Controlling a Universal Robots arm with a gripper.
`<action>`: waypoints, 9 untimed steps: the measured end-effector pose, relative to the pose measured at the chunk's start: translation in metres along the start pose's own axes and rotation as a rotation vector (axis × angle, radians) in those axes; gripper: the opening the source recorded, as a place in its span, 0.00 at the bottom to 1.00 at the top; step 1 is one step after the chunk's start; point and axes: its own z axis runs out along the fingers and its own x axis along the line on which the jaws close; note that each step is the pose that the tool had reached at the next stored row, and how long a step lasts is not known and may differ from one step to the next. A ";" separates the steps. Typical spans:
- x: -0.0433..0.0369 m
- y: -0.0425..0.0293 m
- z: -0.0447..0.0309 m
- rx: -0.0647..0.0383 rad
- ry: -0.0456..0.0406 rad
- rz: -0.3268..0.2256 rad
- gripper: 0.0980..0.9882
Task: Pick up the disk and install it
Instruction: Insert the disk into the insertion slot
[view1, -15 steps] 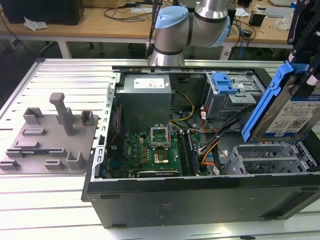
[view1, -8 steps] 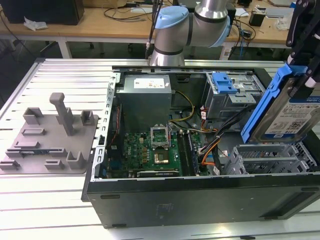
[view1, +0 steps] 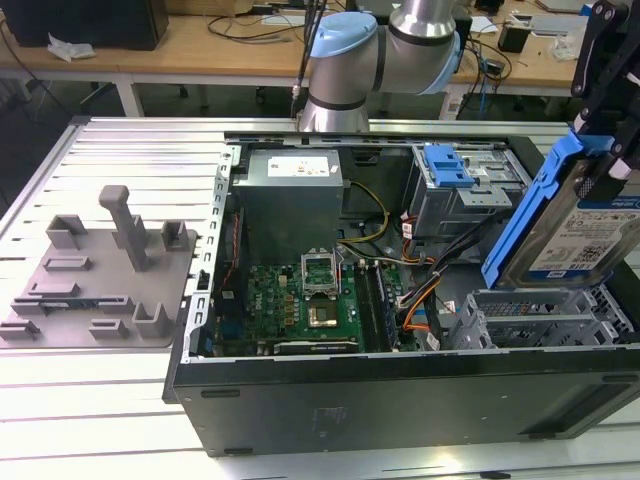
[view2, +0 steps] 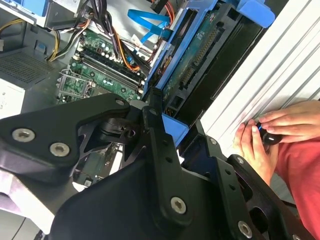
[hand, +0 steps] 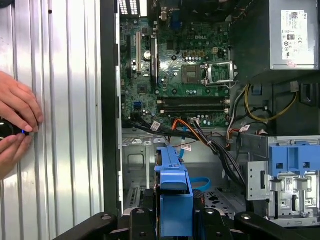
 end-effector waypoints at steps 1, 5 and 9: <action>0.0004 0.0000 0.0006 0.000 -0.0001 0.000 0.30; 0.0030 -0.0001 0.0028 0.000 -0.0002 0.000 0.30; 0.0038 -0.0001 0.0046 0.000 -0.0001 0.000 0.30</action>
